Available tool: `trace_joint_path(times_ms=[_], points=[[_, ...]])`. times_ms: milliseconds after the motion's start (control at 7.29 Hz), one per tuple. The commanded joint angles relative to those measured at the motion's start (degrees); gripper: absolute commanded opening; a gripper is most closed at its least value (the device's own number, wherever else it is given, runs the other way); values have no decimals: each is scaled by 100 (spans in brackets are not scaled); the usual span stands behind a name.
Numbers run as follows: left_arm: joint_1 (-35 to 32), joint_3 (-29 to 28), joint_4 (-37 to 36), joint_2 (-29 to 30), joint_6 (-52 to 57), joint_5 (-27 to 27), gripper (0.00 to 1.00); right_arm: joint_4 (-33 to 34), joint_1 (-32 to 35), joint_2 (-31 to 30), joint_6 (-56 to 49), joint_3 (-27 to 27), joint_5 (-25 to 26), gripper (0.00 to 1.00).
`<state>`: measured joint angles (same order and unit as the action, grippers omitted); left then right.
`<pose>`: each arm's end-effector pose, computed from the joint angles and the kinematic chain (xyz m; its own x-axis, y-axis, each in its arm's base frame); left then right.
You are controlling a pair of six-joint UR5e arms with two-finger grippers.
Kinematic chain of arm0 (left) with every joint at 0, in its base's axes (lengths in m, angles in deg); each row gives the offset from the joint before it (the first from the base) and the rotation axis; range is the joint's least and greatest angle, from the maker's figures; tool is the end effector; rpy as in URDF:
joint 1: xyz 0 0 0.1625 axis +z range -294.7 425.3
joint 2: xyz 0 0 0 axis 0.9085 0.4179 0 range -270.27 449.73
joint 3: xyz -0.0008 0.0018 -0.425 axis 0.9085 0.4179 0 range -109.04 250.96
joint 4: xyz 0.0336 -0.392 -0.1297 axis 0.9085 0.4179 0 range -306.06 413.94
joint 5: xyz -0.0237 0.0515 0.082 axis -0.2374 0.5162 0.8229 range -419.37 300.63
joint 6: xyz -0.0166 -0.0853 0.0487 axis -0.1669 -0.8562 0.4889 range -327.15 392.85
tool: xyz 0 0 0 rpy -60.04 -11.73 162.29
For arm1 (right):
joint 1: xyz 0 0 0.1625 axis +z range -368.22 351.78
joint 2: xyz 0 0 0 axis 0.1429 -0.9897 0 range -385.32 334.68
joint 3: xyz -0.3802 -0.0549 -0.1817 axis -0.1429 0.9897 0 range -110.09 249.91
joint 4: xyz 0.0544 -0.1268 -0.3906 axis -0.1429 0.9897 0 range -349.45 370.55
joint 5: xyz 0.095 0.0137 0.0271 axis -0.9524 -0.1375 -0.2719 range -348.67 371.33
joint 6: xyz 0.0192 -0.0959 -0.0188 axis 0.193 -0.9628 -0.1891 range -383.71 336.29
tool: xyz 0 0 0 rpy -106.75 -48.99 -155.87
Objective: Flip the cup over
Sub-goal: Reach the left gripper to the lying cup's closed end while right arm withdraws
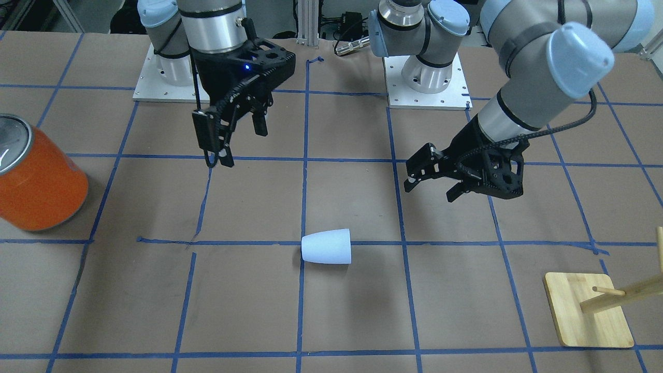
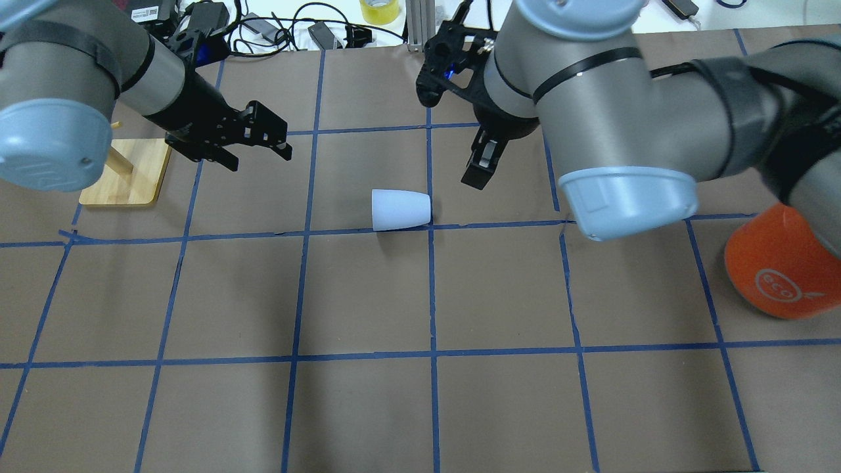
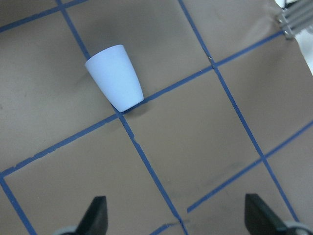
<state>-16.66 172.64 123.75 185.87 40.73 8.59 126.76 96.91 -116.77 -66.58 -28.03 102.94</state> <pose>-0.0959 -0.5410 0.3769 -0.9305 0.0223 0.3657 -0.0124 0.9957 -0.0923 0.2581 -0.4548 0.4830 -0.5419 -0.8027 0.2489 -0.8382 0.4947 -0.2293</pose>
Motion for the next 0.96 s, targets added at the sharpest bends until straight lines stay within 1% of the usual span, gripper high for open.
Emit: trace_joint_path(times_ms=[0, 137, 275, 412, 549, 686, 824], points=[[75, 422, -889, 692, -23, -1435, 100, -641, -97, -426, 1697, 55, 743, 100], [75, 431, -986, 1096, -23, -1783, 100, -922, -237, -444, 1972, 221, 744, 100], [66, 431, -1005, 1396, -23, -2439, 100, -1281, -482, -444, 2436, 466, 718, 99], [66, 422, -1031, 1573, -14, -2898, 100, -1537, -675, -444, 2832, 582, 666, 99], [49, 440, -1188, 1731, -5, -2911, 100, -1549, -756, -444, 3228, 609, 657, 99], [5, 475, -1268, 1941, -5, -2946, 93, -1549, -774, -444, 3510, 627, 587, 100], [-56, 475, -1469, 2118, -5, -3260, 92, -1610, -835, -435, 3530, 670, 543, 100]])
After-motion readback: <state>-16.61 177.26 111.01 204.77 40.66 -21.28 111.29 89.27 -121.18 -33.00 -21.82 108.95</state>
